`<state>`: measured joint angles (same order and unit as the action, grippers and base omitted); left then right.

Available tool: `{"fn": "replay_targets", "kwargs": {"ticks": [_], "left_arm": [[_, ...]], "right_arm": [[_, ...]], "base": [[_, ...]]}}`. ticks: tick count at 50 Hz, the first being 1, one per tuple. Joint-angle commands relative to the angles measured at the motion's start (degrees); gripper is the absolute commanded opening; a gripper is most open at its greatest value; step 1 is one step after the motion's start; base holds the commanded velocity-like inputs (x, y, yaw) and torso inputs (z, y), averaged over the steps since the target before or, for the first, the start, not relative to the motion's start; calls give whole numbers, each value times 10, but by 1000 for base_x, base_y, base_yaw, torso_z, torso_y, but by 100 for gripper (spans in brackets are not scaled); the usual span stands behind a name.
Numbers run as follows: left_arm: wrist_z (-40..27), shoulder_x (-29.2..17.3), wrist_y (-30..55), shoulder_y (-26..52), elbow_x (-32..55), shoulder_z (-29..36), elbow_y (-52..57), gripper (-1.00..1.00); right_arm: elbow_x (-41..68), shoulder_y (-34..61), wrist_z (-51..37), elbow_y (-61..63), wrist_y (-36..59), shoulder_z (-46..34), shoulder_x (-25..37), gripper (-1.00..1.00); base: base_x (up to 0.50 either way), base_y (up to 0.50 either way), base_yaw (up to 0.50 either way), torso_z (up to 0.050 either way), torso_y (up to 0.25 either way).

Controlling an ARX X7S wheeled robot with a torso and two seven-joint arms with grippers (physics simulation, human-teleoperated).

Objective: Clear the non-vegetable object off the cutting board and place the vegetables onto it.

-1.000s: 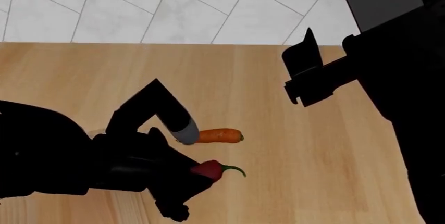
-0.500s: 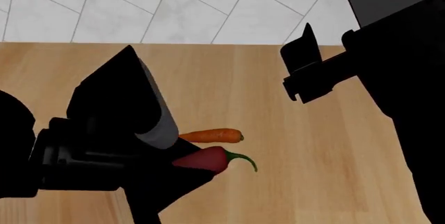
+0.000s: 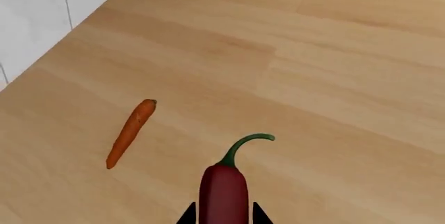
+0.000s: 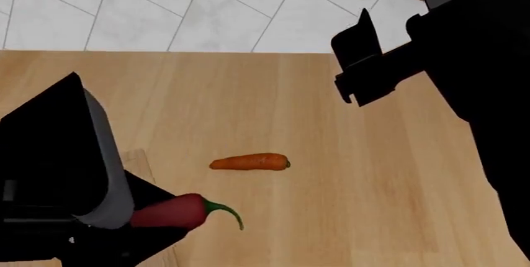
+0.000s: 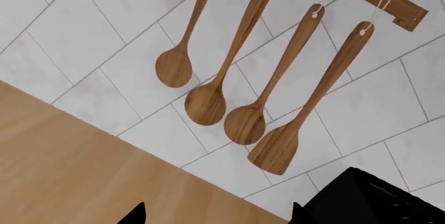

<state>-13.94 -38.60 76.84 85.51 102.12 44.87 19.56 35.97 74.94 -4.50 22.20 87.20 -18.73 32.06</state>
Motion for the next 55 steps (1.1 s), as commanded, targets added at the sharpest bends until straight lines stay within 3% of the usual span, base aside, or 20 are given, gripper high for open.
{"fn": "replay_targets", "kwargs": {"ticks": [1,10,24,32,43,50,51,55], "left_arm": [[-64,-47,14,13,93,17,43,-100],[-125,-107,-4,4,172,44,93,-100],[-158,-162,-22,-30,200,62,143,-100],[-141,-177,-31,-69,168,55,158,-100],[-82,-170,-35,-126,55,42,130,-100],[-80,-169,-43,-141,44,46,139,-100],[-82,-168,-44,-140,48,46,138,100],[-88,-167,-42,-133,56,48,141,100]], "right_arm": [[9,19,-4,-11,-4,-7,3,100],[16,19,-12,-9,-7,-8,0,100],[21,16,-16,-17,-23,-14,0,100],[26,16,-20,-18,-23,-14,1,100],[34,17,-27,-14,-18,-13,2,100],[43,13,-34,-9,-15,-7,6,100],[45,12,-36,-8,-14,-5,6,100],[48,11,-39,-6,-13,-3,8,100]], "base": [[0,0,0,0,0],[0,0,0,0,0],[0,0,0,0,0],[0,0,0,0,0],[0,0,0,0,0],[0,0,0,0,0],[0,0,0,0,0],[0,0,0,0,0]]}}
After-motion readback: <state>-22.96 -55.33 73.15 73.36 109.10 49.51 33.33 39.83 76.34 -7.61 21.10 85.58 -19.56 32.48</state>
